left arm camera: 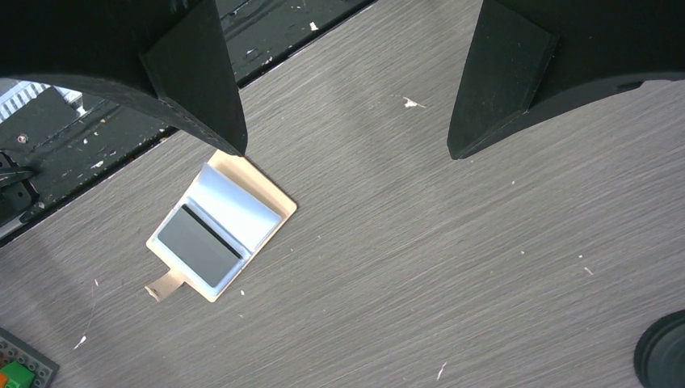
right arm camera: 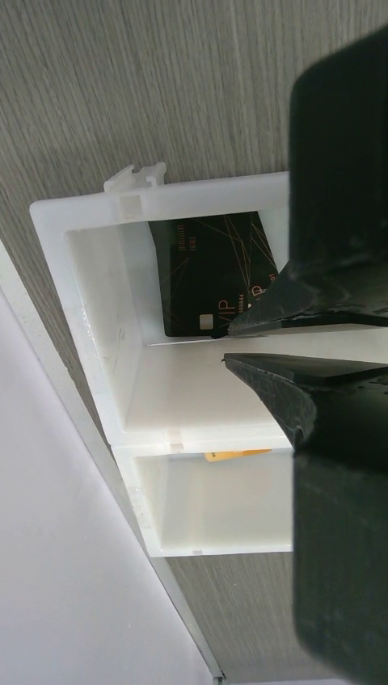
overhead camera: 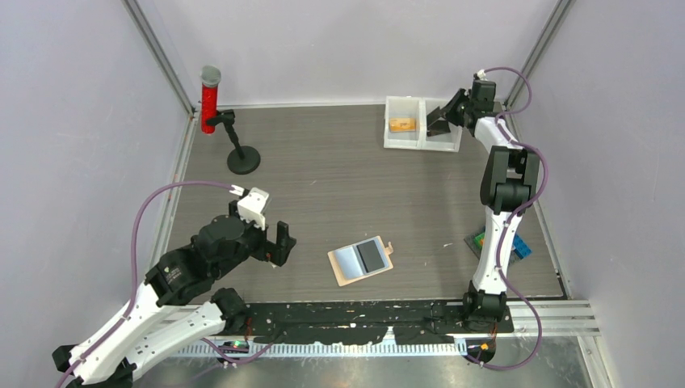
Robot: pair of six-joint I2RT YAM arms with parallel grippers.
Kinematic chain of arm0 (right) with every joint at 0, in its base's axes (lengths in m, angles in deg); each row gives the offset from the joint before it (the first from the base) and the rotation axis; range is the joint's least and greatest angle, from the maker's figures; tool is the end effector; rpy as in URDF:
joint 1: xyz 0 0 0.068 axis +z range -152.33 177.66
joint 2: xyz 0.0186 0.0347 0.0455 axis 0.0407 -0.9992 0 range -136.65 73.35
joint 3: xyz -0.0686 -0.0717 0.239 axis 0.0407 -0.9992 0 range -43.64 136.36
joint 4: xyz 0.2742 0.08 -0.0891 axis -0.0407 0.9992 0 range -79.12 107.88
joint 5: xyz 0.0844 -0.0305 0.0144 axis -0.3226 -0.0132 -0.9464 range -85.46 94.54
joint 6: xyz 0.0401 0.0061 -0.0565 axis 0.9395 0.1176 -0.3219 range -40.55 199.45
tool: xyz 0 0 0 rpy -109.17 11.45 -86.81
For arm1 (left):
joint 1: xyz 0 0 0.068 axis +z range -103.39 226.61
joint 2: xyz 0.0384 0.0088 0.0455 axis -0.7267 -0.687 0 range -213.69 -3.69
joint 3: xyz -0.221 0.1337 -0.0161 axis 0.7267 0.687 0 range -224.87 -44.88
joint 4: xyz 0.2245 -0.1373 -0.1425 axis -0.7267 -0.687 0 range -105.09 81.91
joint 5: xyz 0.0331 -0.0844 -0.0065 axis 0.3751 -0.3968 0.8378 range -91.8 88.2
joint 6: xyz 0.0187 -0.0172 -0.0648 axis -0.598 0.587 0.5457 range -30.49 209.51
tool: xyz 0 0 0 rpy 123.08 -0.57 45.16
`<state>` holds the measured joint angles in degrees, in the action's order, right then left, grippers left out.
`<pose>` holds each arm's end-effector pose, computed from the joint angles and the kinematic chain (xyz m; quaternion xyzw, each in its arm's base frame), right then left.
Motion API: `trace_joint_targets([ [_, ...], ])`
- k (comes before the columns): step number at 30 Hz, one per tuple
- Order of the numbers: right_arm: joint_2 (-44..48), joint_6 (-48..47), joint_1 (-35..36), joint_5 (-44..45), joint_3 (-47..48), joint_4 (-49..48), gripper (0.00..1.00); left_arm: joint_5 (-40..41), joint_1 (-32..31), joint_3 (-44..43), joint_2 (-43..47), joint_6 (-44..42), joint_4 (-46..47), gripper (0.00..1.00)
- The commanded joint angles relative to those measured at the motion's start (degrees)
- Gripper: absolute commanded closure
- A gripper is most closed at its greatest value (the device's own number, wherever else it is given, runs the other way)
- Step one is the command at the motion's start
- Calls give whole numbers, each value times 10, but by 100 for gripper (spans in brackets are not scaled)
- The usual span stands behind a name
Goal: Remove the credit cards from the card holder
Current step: Place the credit card in the storage box, then remove the credit card from the card holder.
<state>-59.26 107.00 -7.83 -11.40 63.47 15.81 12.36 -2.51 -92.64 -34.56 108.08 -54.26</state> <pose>0.5814 -0.0404 0.1635 0.1785 0.8436 0.2122 0.4598 0.1241 -0.1221 0.3187 0.1655 0.8424 -0.1911 0.4758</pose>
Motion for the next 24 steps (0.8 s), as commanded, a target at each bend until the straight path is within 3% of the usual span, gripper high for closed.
trace_joint_targets([
  [1, 23, -4, 1, 17, 44, 32, 78, 8, 1, -9, 6, 1, 16, 1],
  [4, 44, -17, 1, 41, 41, 59, 77, 24, 1, -2, 0, 25, 20, 1],
  [6, 51, -30, 2, 43, 45, 74, 71, 21, 1, -9, -17, 49, 14, 1],
  [9, 48, -52, 1, 47, 94, 138, 61, -32, 1, -40, -55, 83, -8, 1],
  [13, 72, -60, 3, 47, 121, 201, 58, -89, 1, -42, -82, 117, 5, 2],
  [21, 205, -53, 38, 19, -22, 232, 58, -90, 1, -27, -86, 148, 8, 3],
  [24, 263, -53, 75, 18, -120, 224, 58, -87, 1, -10, -78, 163, 17, 3],
])
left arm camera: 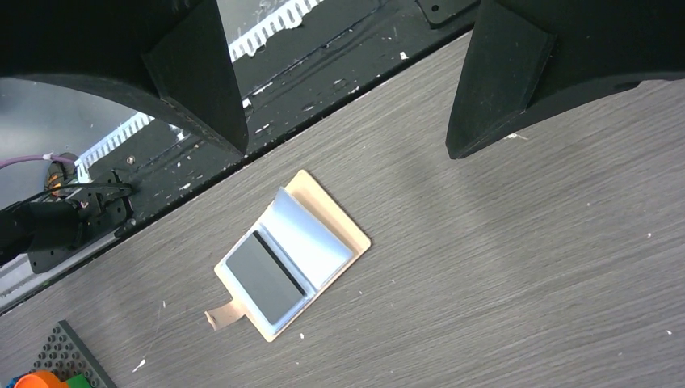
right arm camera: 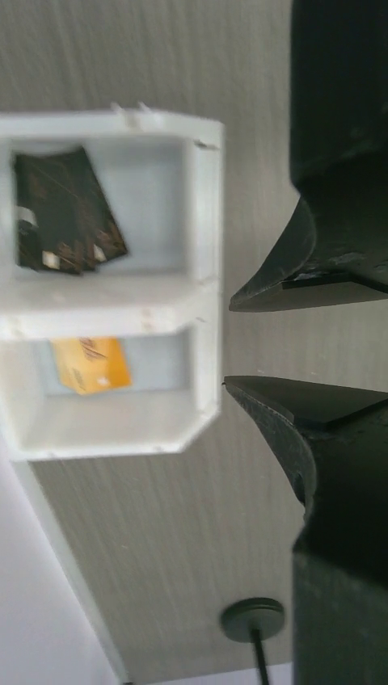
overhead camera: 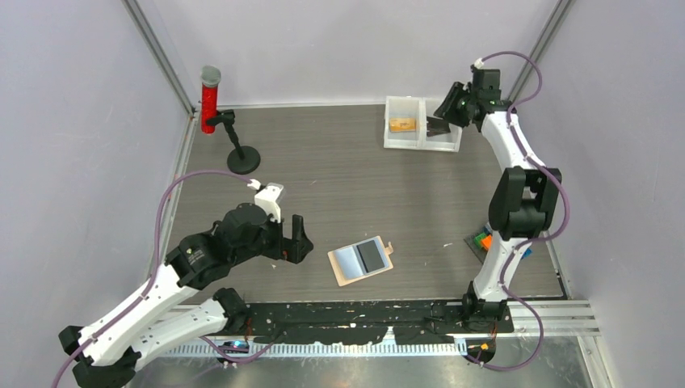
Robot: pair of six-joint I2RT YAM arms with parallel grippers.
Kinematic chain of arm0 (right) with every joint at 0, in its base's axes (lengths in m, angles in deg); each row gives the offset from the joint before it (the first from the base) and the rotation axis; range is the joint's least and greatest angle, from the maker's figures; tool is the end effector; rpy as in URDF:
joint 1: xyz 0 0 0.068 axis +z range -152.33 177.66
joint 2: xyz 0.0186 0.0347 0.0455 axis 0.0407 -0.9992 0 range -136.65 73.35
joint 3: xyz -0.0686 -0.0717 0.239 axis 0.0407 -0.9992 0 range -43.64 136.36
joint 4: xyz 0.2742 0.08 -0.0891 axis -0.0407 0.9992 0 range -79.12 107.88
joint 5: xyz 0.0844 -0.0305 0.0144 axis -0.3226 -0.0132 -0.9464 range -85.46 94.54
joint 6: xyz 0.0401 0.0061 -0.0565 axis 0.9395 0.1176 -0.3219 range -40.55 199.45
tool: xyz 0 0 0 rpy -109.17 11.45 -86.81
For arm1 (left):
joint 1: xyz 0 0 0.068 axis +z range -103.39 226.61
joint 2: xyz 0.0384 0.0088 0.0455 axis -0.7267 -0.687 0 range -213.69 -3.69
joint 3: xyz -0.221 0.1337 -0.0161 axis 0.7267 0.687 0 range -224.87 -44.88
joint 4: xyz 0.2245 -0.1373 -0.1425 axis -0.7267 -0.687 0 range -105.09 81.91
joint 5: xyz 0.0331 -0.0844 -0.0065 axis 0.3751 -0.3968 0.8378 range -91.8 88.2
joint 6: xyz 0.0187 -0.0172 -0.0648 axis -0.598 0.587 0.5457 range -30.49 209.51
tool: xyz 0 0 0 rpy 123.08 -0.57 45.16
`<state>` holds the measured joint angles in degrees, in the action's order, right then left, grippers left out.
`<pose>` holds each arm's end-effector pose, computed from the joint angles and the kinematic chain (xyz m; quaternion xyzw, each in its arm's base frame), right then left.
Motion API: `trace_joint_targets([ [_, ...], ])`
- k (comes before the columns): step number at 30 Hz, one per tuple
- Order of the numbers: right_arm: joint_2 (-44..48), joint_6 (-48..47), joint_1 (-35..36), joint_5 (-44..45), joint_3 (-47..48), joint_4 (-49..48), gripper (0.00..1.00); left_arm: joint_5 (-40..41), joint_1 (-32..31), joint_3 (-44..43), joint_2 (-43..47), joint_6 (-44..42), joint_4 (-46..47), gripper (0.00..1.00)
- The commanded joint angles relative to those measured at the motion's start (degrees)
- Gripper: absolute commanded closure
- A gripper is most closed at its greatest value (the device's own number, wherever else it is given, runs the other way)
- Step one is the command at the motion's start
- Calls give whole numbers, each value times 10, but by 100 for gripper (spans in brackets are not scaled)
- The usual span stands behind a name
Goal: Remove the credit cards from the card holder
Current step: Remove the credit card from the card holder.
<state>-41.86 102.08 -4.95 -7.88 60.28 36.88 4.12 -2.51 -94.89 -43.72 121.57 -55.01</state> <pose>0.5203 -0.0117 0.2639 0.1478 0.8798 0.1722 0.4177 0.1376 -0.1499 0.3042 0.1098 0.8870 -0.2553 0.3688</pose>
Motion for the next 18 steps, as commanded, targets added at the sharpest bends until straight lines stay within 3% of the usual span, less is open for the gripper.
trace_joint_targets([
  [1, 121, -4, 56, -18, -131, 7, 58, -8, 1, 18, 15, 34, 31, 4],
  [8, 281, -25, 160, -33, -374, -57, 58, -53, 1, 87, 14, 80, 145, 10],
  [11, 315, -40, 211, -11, -459, -62, 58, -51, 1, 104, -18, 95, 167, 14],
  [18, 403, -9, 289, -71, -614, -130, 60, -98, 1, 148, -107, 142, 313, 24],
])
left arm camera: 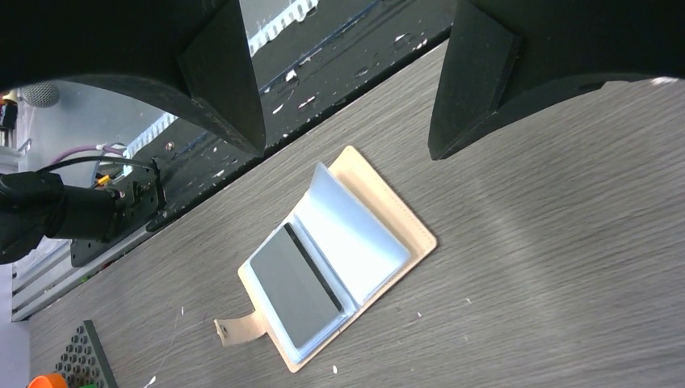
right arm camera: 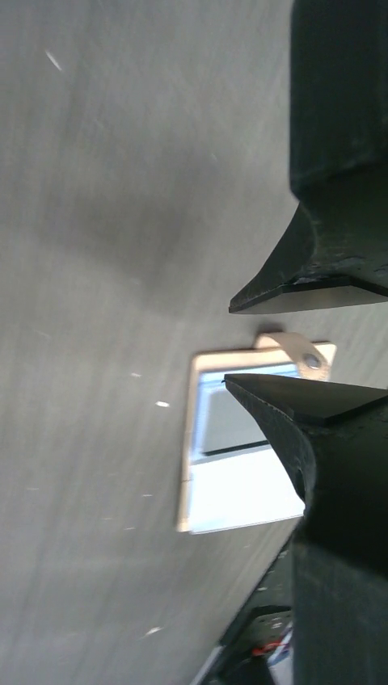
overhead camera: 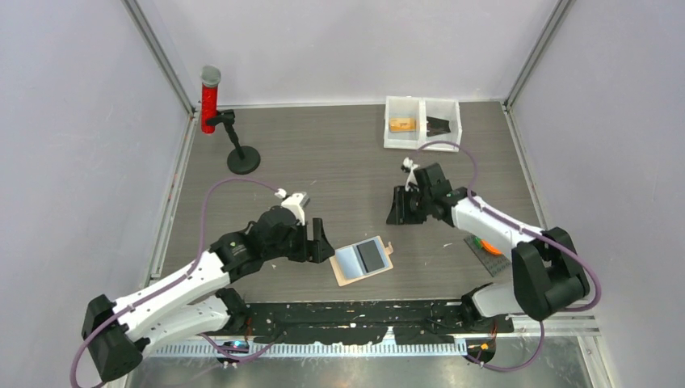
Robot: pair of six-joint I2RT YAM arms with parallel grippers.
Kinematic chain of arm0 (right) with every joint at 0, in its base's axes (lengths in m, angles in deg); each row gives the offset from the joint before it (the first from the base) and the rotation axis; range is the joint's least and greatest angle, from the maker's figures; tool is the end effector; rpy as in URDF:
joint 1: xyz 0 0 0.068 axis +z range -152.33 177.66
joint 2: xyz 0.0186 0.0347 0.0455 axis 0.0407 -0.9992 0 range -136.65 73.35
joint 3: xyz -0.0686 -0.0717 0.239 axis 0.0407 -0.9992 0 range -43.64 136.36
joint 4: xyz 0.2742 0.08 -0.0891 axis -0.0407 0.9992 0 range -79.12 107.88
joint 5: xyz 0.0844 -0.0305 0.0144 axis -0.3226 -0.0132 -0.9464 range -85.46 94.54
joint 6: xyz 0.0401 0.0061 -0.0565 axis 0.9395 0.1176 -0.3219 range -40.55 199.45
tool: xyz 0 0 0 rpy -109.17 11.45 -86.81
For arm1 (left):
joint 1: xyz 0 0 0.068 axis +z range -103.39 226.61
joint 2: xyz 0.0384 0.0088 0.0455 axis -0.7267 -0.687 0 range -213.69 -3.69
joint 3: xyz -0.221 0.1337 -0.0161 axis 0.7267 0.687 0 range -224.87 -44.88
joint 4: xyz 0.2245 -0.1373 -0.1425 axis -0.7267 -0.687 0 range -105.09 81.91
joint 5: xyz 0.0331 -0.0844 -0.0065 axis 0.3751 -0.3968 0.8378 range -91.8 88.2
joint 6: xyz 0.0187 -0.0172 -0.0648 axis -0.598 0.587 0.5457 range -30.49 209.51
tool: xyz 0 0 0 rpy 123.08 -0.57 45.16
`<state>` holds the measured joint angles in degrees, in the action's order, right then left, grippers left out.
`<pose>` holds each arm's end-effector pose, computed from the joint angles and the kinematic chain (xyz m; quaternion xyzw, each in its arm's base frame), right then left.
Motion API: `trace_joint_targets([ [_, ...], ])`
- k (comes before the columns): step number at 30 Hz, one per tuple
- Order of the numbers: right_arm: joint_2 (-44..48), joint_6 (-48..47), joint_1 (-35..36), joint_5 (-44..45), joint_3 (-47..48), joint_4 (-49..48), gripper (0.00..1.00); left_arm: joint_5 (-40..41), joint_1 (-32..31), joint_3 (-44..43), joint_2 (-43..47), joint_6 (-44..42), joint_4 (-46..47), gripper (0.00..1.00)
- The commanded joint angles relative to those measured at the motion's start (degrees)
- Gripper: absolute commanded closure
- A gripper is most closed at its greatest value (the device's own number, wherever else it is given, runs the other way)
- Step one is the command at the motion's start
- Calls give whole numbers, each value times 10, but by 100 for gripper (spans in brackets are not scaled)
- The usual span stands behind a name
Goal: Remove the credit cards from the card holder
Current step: Remove the credit card from the card holder.
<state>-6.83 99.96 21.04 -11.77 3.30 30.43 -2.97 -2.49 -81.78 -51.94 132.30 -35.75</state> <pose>0.2932 0.1439 0.1511 -0.0686 0.9368 0.2427 0.2426 0.1606 -0.1871 0.2202 0.0541 0.9009 -0.3158 0.2927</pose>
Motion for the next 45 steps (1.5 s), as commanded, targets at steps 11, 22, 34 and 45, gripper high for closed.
trace_joint_targets([
  [11, 128, 66, 135, -29, -130, -116, 62, -37, 0, 119, -119, 110, 371, 32],
  [22, 59, 53, 144, -7, -143, -144, 61, -89, -12, 108, -237, 118, 465, 44],
  [34, 48, 74, 144, -14, -193, -185, 68, -93, -16, 115, -302, 120, 507, 51],
  [45, 67, 91, 144, -29, -216, -193, 83, -88, -17, 122, -338, 129, 544, 59],
])
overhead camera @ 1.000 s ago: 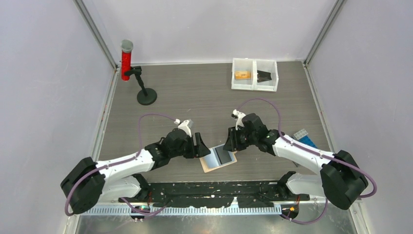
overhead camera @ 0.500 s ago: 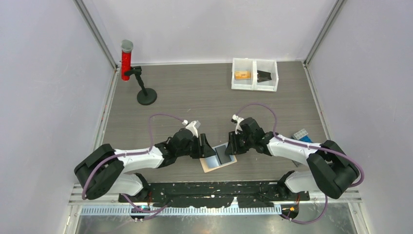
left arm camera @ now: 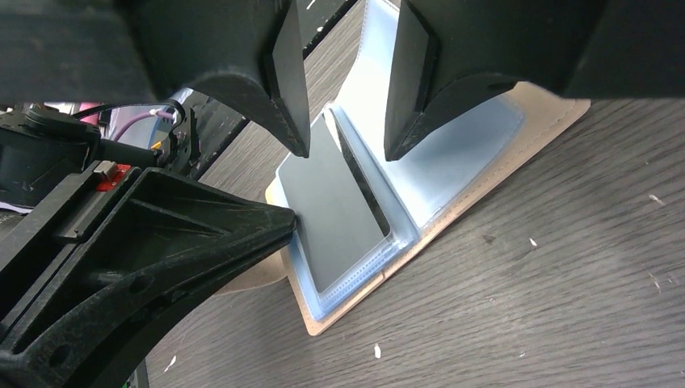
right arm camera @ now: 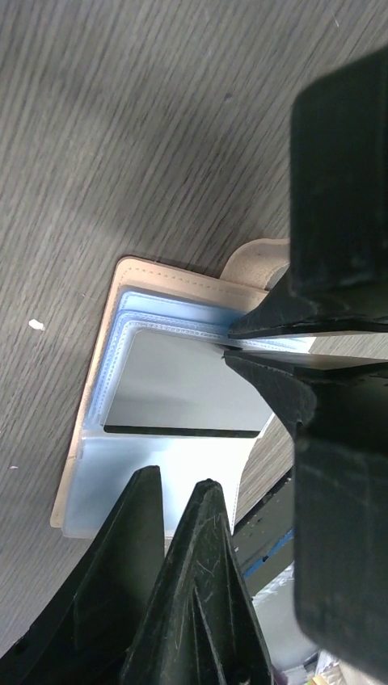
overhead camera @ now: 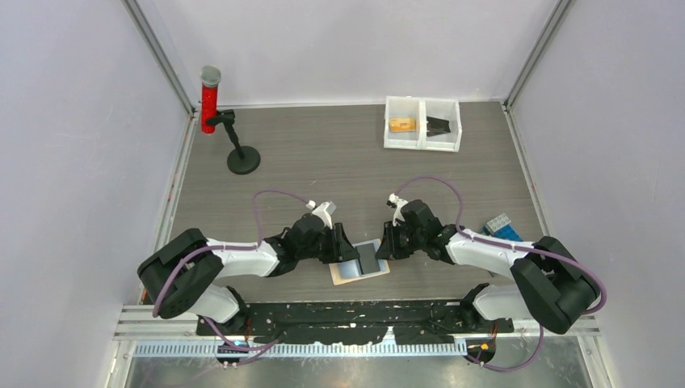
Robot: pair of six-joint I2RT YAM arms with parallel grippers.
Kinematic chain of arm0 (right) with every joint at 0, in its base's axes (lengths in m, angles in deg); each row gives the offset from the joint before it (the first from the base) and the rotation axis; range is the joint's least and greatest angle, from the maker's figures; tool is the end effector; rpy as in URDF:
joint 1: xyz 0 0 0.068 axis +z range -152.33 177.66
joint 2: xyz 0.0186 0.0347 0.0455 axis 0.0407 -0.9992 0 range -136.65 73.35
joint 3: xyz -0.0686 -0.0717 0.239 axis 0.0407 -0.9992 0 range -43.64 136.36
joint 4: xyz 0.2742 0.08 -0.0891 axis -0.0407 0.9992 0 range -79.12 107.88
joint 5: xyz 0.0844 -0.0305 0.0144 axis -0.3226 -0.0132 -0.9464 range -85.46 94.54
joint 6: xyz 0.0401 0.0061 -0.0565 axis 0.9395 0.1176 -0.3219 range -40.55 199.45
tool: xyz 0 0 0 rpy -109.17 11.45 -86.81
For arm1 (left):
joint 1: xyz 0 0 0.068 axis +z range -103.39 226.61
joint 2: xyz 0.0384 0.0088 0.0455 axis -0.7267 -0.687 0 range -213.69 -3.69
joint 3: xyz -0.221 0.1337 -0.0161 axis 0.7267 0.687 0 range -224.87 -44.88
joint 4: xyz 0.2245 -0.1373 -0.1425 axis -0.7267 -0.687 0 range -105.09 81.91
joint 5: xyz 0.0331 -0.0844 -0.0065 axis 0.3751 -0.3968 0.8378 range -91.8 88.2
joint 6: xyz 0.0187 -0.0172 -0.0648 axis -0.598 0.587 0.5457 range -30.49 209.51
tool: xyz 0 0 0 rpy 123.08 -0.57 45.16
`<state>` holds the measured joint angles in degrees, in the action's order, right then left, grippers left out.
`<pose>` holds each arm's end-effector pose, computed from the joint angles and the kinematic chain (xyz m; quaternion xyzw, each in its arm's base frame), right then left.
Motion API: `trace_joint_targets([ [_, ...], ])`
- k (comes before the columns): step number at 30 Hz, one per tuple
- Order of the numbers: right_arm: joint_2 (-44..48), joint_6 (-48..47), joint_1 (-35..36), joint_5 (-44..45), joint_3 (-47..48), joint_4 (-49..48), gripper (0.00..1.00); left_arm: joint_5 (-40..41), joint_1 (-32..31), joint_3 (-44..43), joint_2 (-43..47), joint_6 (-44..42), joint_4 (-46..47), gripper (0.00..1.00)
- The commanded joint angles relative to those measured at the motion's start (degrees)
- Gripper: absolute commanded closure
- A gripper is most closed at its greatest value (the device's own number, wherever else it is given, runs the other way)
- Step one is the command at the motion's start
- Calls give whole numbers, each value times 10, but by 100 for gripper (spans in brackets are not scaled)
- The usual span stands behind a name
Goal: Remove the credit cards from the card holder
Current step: Remove the credit card from the card holder.
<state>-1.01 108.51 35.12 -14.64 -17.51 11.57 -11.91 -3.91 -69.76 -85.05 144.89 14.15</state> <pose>0.2039 0.1795 0.0851 -0.1258 0.9166 0.3202 0.2037 0.1813 -0.2356 0.0827 0.0039 0.8814 -0.4188 0.2185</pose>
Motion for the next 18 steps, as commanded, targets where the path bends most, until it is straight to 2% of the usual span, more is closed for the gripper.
trace_joint_targets([
  [1, 7, 4, 3, 3, -8, -4, 84, 2, -3, 2, -9, 3, 45, 60],
  [10, 1, 17, 3, -6, -26, -40, 91, -3, -3, 6, -26, 3, 59, 64],
  [18, 9, 18, 3, -4, -31, -37, 93, -2, -3, 7, -39, 16, 71, 70],
])
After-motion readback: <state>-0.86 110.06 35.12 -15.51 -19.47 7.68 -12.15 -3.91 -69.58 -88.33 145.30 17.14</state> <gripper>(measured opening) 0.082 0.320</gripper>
